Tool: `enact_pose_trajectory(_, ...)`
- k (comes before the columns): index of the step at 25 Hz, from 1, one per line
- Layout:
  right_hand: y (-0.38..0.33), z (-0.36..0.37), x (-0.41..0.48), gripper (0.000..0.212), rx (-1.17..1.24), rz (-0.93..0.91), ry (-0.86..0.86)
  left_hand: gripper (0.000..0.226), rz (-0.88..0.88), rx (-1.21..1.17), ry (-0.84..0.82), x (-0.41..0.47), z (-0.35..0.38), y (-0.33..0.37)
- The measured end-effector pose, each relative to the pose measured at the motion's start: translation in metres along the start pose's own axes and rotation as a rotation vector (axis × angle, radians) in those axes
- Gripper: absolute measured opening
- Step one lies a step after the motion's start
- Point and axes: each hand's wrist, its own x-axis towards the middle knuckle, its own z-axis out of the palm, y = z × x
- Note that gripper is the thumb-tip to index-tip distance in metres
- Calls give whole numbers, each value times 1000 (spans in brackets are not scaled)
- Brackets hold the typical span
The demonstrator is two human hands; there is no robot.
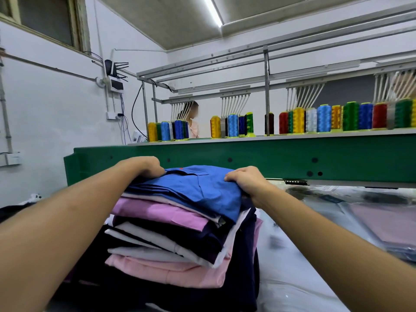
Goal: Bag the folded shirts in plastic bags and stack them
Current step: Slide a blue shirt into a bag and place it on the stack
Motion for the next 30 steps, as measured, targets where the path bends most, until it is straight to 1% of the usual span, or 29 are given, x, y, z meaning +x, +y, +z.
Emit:
enact_pose_trajectory(2, -3, 3, -1, 13, 50, -11, -30, 32, -2, -26, -15, 0, 1, 0)
enact_pose_trajectory(5, -5, 5, 2, 26, 178, 46, -37, 39, -13, -126, -59, -2, -2, -1)
enact_pose_trajectory(7, -5, 5, 4, 25, 206, 66, -38, 42, 28, -212, -54, -6, -6, 0)
enact_pose_trajectory(9, -3, 3, 7, 32, 237, 68, -26, 38, 139, -305, 19, -10, -14, 5)
enact_pose_trajectory(11, 0, 4, 8, 37, 273, 56, -5, 29, 272, -335, 94, -17, -25, 22)
enact_pose_trajectory(14, 6, 9, 9, 27, 330, 68, 10, 21, 440, -276, 101, -27, -45, 69)
enact_pose_trajectory(15, 6, 9, 10, 31, 356, 81, 3, 22, 480, -293, 55, -31, -50, 86)
enact_pose_trajectory(16, 5, 9, 14, 38, 403, 94, -26, 28, 507, -354, -45, -35, -54, 103)
enact_pose_trajectory(18, 0, 5, 22, 48, 494, 39, -100, 51, 501, -541, -310, -42, -60, 127)
enact_pose_trajectory(19, -3, 3, 29, 49, 500, -3, -86, 59, 487, -613, -359, -42, -60, 134)
enact_pose_trajectory(20, -4, -1, 36, 48, 466, -44, -48, 59, 474, -630, -316, -38, -58, 138)
enact_pose_trajectory(21, -2, -4, 38, 42, 400, -55, -11, 55, 449, -559, -195, -33, -54, 139)
enact_pose_trajectory(22, 1, -7, 43, 32, 310, -29, 1, 51, 403, -426, -62, -28, -48, 138)
enact_pose_trajectory(23, 4, -9, 44, 22, 215, 14, -1, 49, 340, -294, 10, -26, -40, 137)
enact_pose_trajectory(24, 8, -10, 45, 19, 124, 59, -11, 49, 281, -223, -2, -23, -30, 135)
enact_pose_trajectory(25, 10, -10, 46, 20, 53, 87, -18, 50, 240, -212, -60, -21, -20, 135)
enact_pose_trajectory(26, 10, -11, 46, 19, -3, 89, -19, 51, 226, -229, -91, -20, -12, 136)
enact_pose_trajectory(28, 6, -13, 44, 6, 13, 39, -17, 54, 272, -313, -9, -19, -2, 141)
enact_pose_trajectory(30, 2, -24, 43, 22, 135, -24, 5, 63, 352, -549, 74, -23, -2, 153)
